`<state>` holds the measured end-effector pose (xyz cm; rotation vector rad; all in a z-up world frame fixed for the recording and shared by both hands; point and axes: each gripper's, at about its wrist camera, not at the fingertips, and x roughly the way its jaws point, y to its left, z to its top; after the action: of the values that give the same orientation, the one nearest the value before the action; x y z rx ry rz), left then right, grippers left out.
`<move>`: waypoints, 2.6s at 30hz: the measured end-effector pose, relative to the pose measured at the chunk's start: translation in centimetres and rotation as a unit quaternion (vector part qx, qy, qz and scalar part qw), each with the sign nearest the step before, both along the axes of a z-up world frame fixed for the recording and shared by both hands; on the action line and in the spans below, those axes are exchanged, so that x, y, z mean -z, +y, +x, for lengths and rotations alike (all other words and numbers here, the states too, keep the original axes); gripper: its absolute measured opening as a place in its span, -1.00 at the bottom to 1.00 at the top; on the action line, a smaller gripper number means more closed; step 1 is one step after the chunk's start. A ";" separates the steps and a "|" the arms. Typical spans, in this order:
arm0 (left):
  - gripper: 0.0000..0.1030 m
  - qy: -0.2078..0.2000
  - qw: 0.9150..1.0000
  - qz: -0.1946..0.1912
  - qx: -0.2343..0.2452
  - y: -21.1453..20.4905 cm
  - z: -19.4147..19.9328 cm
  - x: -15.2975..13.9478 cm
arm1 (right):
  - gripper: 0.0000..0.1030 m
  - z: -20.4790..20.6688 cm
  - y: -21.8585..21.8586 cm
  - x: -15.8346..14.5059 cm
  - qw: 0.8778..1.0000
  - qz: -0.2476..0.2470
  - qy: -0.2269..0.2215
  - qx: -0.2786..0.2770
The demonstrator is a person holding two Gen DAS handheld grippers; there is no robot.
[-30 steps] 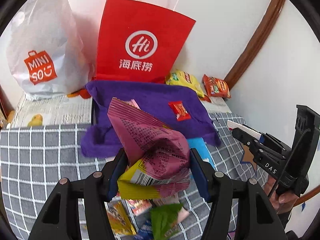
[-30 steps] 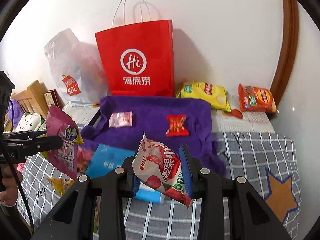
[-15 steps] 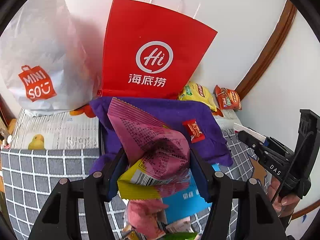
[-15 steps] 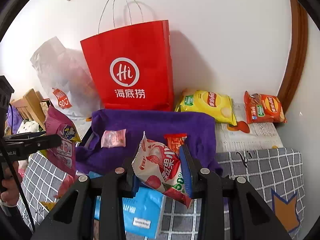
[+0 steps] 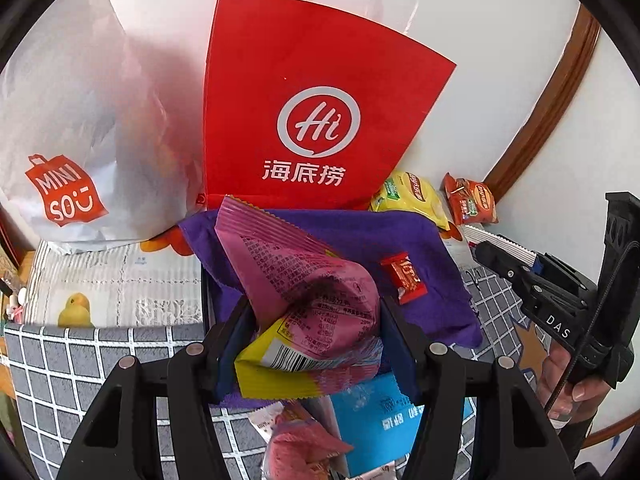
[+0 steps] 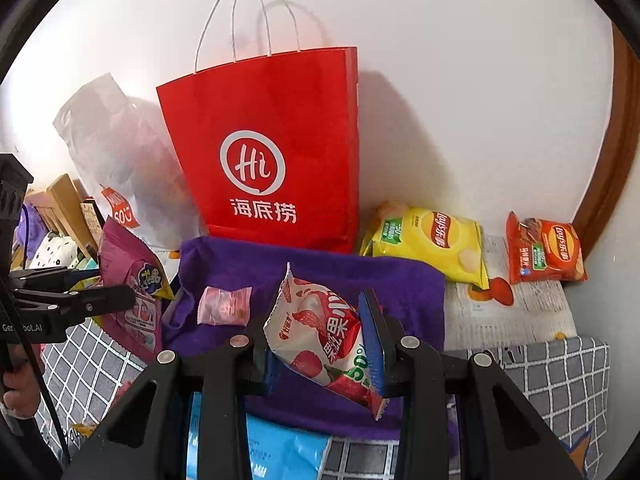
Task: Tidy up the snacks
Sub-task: 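Lift both packets and carry them toward the purple towel, then lower both packets onto the purple towel and open both tools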
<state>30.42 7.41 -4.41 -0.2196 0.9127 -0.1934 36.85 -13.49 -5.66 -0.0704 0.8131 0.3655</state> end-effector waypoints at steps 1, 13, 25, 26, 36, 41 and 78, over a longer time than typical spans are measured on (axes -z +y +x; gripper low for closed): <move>0.16 0.001 1.000 -0.001 -0.001 0.1 0.2 0.1 | -0.33 0.3 0.1 0.0 1.000 0.001 0.001 -0.002; 0.16 0.014 1.000 -0.008 -0.016 2.0 2.5 1.3 | -0.33 3.2 0.9 2.5 0.999 -0.002 0.030 -0.018; 0.16 0.070 0.997 -0.017 0.025 -0.6 5.3 6.4 | -0.32 4.8 0.6 7.4 0.995 -0.030 0.094 -0.031; 0.16 0.075 0.997 -0.017 0.028 -0.8 5.5 6.7 | -0.32 4.9 0.7 7.7 0.994 -0.034 0.100 -0.035; 0.16 0.107 0.993 -0.031 0.047 -2.0 6.1 9.0 | -0.30 4.8 1.8 10.4 0.987 -0.072 0.130 -0.061; 0.18 0.114 0.992 -0.026 0.050 -2.6 6.3 9.5 | -0.25 4.6 1.9 10.5 0.988 -0.071 0.124 -0.066; 0.47 0.058 0.998 0.003 -0.040 5.5 -10.0 3.5 | 0.38 -13.4 2.8 4.0 0.993 0.032 0.102 -0.042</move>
<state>20.47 12.87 -7.89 -0.2629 1.0182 -0.1050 23.49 -10.73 -9.64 -0.0076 1.0015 0.4829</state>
